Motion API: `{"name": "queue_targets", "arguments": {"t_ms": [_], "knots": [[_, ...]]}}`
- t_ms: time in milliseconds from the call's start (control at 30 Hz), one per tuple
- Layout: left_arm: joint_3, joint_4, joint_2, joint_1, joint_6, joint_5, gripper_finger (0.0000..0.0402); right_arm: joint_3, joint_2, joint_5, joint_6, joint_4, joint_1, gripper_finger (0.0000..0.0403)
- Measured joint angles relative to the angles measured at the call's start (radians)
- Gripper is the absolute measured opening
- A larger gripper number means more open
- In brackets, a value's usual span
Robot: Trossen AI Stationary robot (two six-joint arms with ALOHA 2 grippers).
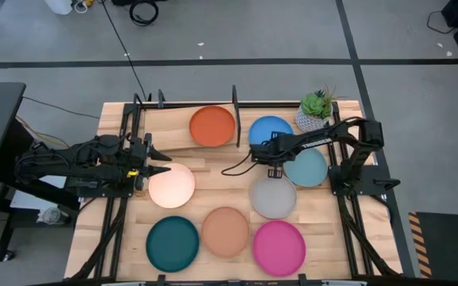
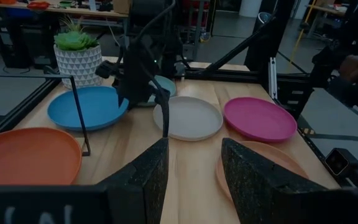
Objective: Place and stack plates onto a shelf
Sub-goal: Stack the blue plate on the orange plate
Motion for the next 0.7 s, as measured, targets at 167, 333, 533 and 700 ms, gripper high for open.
{"name": "queue_targets", "arguments": {"t_ms": [167,333,533,700], "knots": [[0.000,0.000,0.000,0.000,0.000,0.000,0.0156,-0.039,-0.009,-0.004,-0.019,0.048,-0.013,0.0097],[0.000,0.000,0.000,0.000,0.000,0.000,0.0156,-0.040,-0.009,-0.003,-0.021,0.050,-0.014,0.0048],[0.000,0.000,0.000,0.000,0.000,0.000,0.0156,0.021,-0.009,-0.025,-0.009,-0.012,0.021,0.0014],[0.000,0.000,0.000,0.000,0.000,0.000,0.0156,0.124,-0.009,-0.130,0.015,-0.056,0.080,0.0027]]}}
